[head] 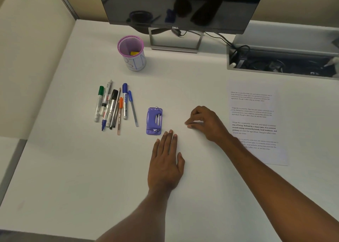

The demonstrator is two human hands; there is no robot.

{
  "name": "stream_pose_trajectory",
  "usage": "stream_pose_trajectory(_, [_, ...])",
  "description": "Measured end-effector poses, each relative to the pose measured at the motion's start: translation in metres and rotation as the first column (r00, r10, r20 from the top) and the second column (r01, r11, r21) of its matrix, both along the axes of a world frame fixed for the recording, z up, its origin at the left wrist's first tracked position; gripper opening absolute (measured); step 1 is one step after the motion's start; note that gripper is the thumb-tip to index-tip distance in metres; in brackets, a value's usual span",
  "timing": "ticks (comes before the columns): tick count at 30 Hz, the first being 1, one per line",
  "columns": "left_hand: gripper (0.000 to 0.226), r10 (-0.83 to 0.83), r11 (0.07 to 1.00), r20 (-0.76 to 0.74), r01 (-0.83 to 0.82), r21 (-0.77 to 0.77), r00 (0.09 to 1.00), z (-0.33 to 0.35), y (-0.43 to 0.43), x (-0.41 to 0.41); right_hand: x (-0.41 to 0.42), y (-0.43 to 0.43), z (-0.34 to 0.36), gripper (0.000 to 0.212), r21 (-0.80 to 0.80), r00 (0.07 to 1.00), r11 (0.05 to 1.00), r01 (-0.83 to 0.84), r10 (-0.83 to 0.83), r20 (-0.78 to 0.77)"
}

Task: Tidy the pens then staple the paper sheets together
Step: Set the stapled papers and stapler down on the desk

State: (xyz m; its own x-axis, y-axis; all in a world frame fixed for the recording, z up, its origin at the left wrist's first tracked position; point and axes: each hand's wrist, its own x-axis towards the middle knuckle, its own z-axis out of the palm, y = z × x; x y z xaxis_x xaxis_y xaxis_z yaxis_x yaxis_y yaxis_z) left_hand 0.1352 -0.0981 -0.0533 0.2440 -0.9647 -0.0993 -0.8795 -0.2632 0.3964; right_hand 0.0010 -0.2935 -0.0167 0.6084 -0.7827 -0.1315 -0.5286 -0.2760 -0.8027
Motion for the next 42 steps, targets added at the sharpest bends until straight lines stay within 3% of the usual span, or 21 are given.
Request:
stream_pose_trajectory(7, [0.069, 0.013, 1.0, -0.008, -0.013, -0.024, 1.0, -0.001, -0.001, 0.0, 0.002, 0.015, -0.005, 0.002, -0.28, 0.998, 0.959, -0.037, 0.019, -0.065])
stream_pose_trajectory(11, [0.07, 0.006, 1.0, -0.007, -0.007, -0.007, 1.0, -0.001, -0.001, 0.0, 0.009, 0.016, -0.003, 0.009, -0.44, 0.976, 0.89, -0.123, 0.027, -0.218])
stream_pose_trajectory(16, [0.07, 0.01, 1.0, -0.003, -0.01, -0.005, 1.0, -0.001, -0.001, 0.0, 0.02, 0.011, 0.001, 0.014, -0.439, 0.944, 0.88, -0.18, 0.029, -0.328])
stream_pose_trajectory(19, [0.07, 0.01, 1.0, -0.002, -0.01, -0.012, 1.0, -0.001, 0.0, 0.0, 0.029, -0.009, 0.012, 0.011, -0.373, 0.974, 0.928, -0.018, -0.069, -0.217])
stream_pose_trajectory(23, [0.072, 0.01, 1.0, -0.007, -0.01, 0.004, 1.0, -0.002, 0.0, 0.0, 0.06, -0.04, 0.039, 0.008, -0.361, 0.981, 0.921, 0.147, -0.183, -0.069])
stream_pose_trajectory(29, [0.072, 0.003, 0.999, 0.001, -0.004, 0.032, 1.0, -0.001, -0.002, 0.0, 0.145, -0.076, 0.078, 0.012, -0.361, 0.982, 0.914, 0.187, -0.164, 0.093])
stream_pose_trajectory(33, [0.071, -0.002, 0.999, 0.01, 0.002, 0.04, 1.0, 0.003, -0.002, 0.001, 0.207, -0.098, 0.101, 0.014, -0.439, 0.987, 0.884, 0.16, -0.129, 0.101])
stream_pose_trajectory(38, [0.068, -0.039, 0.999, 0.011, 0.039, 0.037, 0.999, 0.005, -0.004, 0.003, 0.256, -0.136, 0.111, 0.015, -0.459, 0.989, 0.888, 0.019, -0.083, -0.119])
stream_pose_trajectory(42, [0.069, -0.076, 0.997, 0.031, 0.075, 0.03, 0.997, 0.007, -0.005, 0.006, 0.279, -0.157, 0.117, 0.015, -0.431, 0.929, 0.894, -0.123, -0.05, -0.368])
